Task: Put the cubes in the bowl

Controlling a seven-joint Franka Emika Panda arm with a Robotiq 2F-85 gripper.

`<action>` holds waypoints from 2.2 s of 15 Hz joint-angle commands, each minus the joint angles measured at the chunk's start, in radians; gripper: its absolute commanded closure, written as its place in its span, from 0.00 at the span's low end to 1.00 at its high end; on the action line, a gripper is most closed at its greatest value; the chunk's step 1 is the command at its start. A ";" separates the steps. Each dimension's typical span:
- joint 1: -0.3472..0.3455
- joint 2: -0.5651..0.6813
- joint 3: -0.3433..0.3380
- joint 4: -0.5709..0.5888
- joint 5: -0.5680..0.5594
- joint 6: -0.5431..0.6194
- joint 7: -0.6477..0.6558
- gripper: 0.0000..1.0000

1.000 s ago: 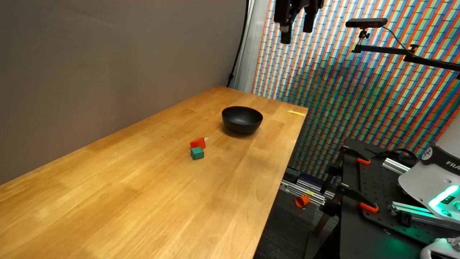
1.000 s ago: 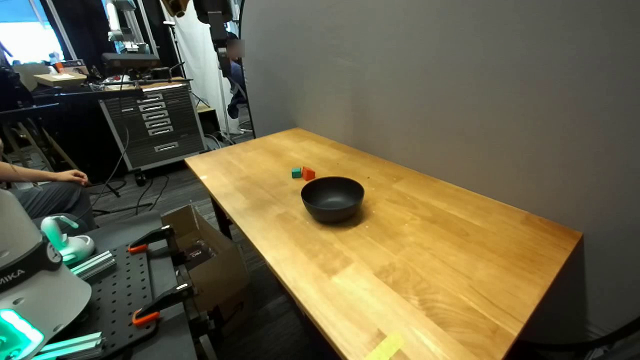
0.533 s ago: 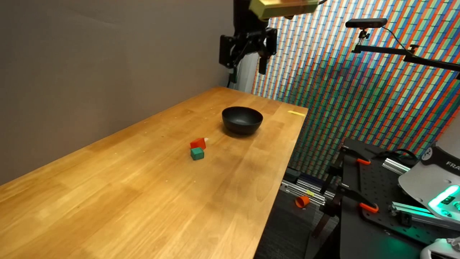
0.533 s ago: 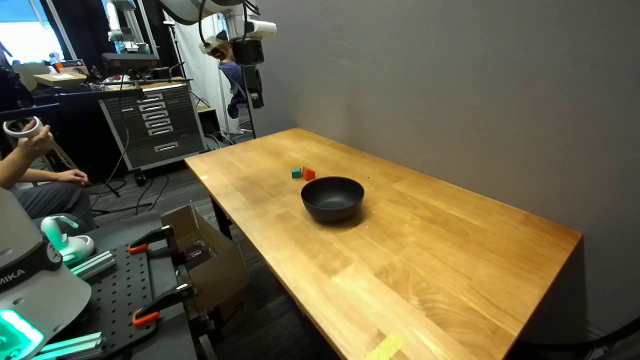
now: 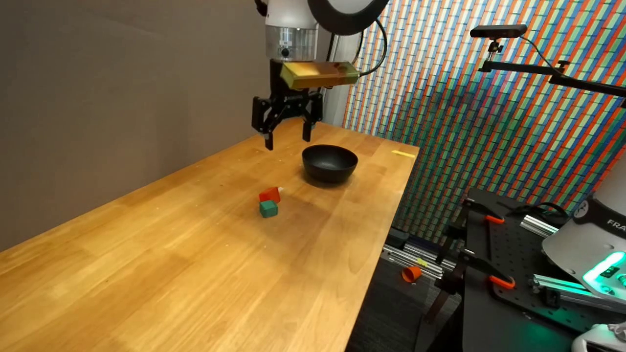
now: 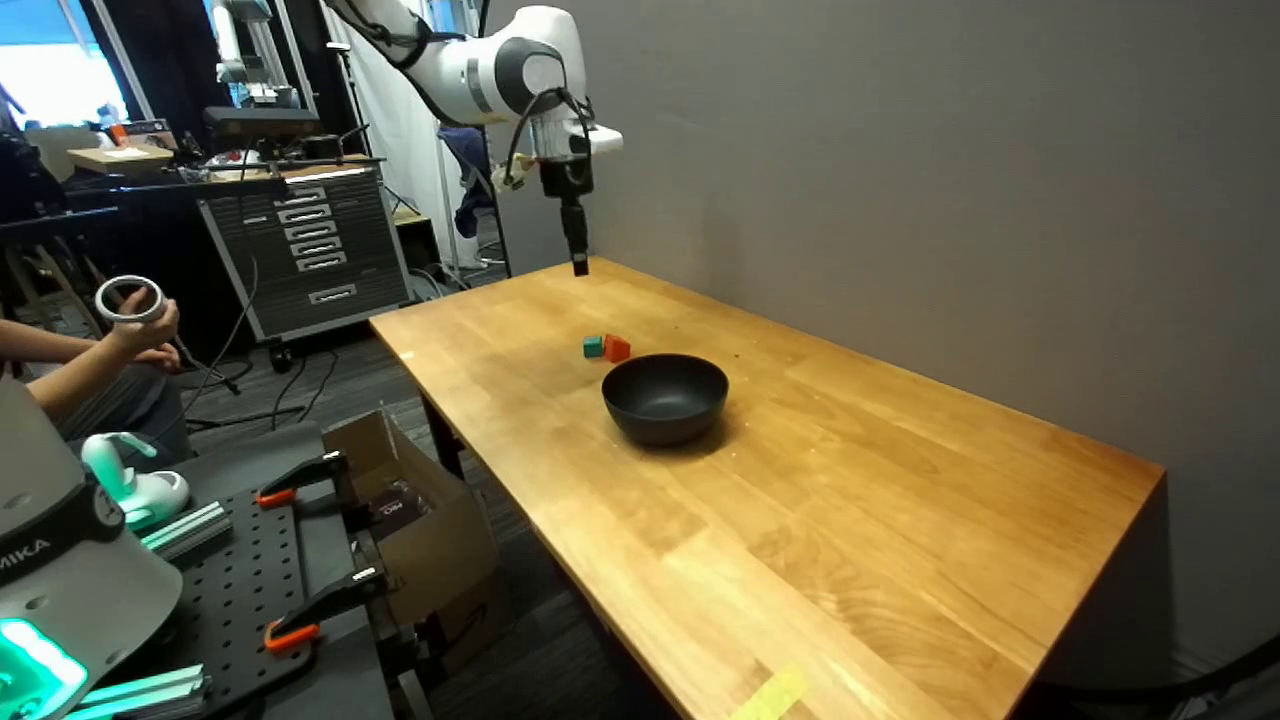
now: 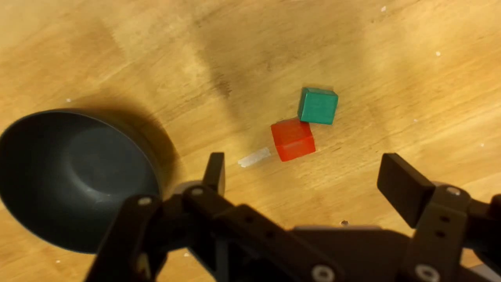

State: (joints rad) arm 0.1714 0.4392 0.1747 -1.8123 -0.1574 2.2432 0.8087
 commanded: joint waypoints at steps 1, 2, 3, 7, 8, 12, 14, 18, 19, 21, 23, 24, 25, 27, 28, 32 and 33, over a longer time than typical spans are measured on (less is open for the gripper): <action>-0.006 0.107 -0.037 0.085 0.108 0.069 -0.139 0.00; -0.012 0.135 -0.037 0.102 0.146 0.072 -0.181 0.00; -0.012 0.161 -0.042 0.116 0.173 0.070 -0.216 0.00; -0.012 0.238 -0.045 0.161 0.279 0.059 -0.319 0.00; -0.020 0.256 -0.034 0.172 0.312 0.057 -0.356 0.00; -0.003 0.315 -0.054 0.218 0.302 0.040 -0.428 0.00; 0.003 0.340 -0.066 0.235 0.282 0.033 -0.458 0.00; 0.005 0.390 -0.076 0.272 0.271 0.037 -0.514 0.00; 0.011 0.402 -0.087 0.281 0.260 0.037 -0.516 0.00; 0.019 0.423 -0.104 0.303 0.242 0.034 -0.524 0.00; 0.018 0.439 -0.111 0.328 0.235 0.031 -0.532 0.00; 0.015 0.445 -0.114 0.342 0.232 0.027 -0.537 0.00; 0.016 0.452 -0.121 0.361 0.223 0.014 -0.538 0.00; 0.009 0.460 -0.126 0.383 0.218 0.012 -0.543 0.00; 0.006 0.466 -0.126 0.395 0.218 0.008 -0.547 0.12; 0.003 0.469 -0.128 0.397 0.224 0.018 -0.538 0.51; 0.004 0.458 -0.128 0.384 0.232 0.015 -0.522 0.58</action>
State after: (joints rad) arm 0.1729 0.8940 0.0503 -1.4544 0.0616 2.2829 0.2799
